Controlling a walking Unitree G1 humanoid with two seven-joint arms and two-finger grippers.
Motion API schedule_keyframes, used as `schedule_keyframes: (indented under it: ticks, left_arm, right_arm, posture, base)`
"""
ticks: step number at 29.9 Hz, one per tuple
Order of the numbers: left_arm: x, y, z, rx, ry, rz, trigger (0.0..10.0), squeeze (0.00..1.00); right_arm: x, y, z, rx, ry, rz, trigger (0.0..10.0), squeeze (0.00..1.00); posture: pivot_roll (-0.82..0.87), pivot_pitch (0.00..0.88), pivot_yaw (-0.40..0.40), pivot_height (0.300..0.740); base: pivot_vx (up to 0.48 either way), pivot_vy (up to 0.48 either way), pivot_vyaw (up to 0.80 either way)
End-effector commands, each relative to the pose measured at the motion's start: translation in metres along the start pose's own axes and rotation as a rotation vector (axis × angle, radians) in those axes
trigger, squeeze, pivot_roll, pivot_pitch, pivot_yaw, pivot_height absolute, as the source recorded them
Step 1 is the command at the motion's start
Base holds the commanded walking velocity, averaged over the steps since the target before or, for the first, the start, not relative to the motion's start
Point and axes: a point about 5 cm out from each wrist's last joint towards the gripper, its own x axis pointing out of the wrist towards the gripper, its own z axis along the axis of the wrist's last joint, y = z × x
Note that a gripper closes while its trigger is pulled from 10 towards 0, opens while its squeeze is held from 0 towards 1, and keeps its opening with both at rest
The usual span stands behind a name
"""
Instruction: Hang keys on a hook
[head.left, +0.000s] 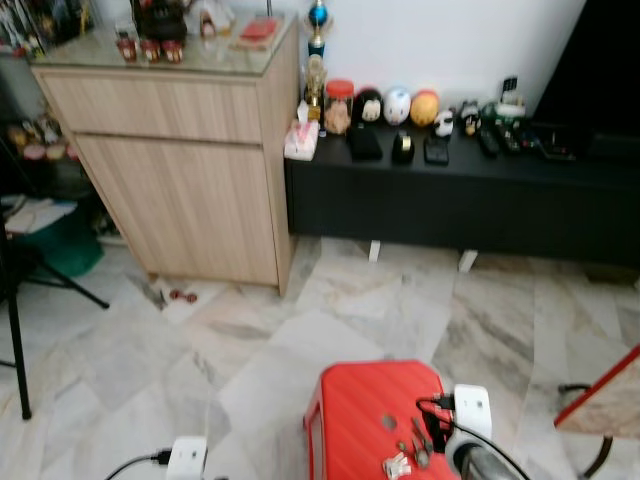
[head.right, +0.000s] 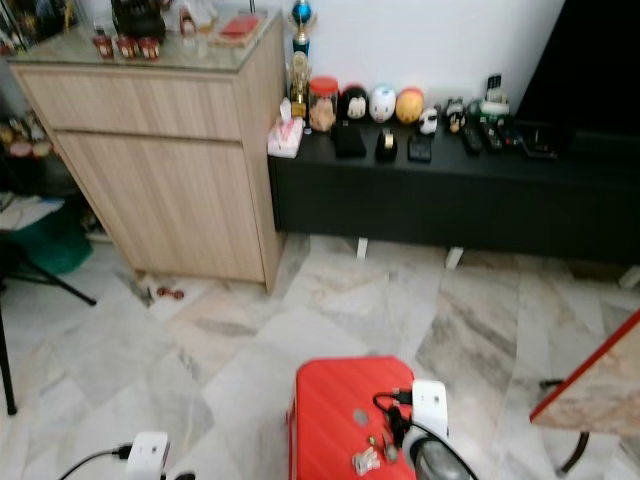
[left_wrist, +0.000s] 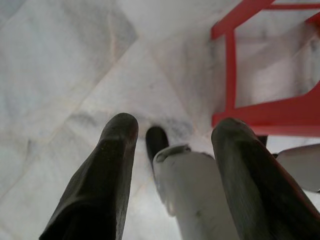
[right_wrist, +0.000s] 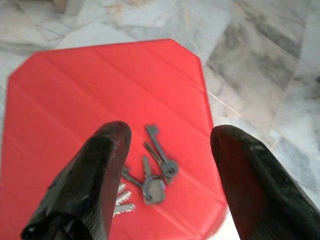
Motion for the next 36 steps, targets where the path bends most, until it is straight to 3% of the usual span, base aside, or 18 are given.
schedule_keyframes:
  ticks: [1, 10, 23, 29, 31, 36]
  left_arm:
    - [-0.002, 0.006, -0.004, -0.008, 0.018, 0.019, 10.0, 0.00]
    - [-0.005, 0.021, -0.006, 0.002, 0.020, 0.027, 10.0, 0.00]
    - [-0.003, 0.006, -0.008, -0.010, 0.020, 0.010, 10.0, 0.00]
    - [-0.004, 0.011, -0.008, -0.011, 0.021, 0.014, 10.0, 0.00]
    - [-0.006, 0.020, -0.011, -0.011, 0.025, 0.024, 10.0, 0.00]
    - [-0.007, 0.023, -0.012, -0.012, 0.031, 0.028, 10.0, 0.00]
  right_arm:
    - [0.002, 0.004, 0.005, 0.002, -0.011, 0.014, 10.0, 0.00]
    - [0.003, 0.004, 0.012, 0.008, -0.034, 0.021, 10.0, 0.00]
    - [0.004, 0.010, 0.009, -0.059, 0.011, 0.090, 10.0, 0.00]
    - [0.005, 0.012, 0.019, -0.052, -0.052, 0.099, 10.0, 0.00]
    - [0.006, 0.013, 0.037, -0.041, -0.139, 0.120, 10.0, 0.00]
    - [0.006, 0.016, 0.049, -0.038, -0.211, 0.140, 10.0, 0.00]
  posture:
    - [0.04, 0.010, -0.043, 0.740]
    - [0.04, 0.007, -0.049, 0.740]
    - [0.04, 0.005, -0.048, 0.740]
    - [0.05, 0.006, -0.049, 0.740]
    - [0.05, 0.007, -0.049, 0.740]
    - [0.05, 0.004, -0.050, 0.740]
  base:
    - [0.000, 0.000, 0.00]
    - [0.000, 0.000, 0.00]
    - [0.000, -0.127, 0.00]
    - [0.000, 0.000, 0.00]
    - [0.000, 0.000, 0.00]
    - [0.000, 0.000, 0.00]
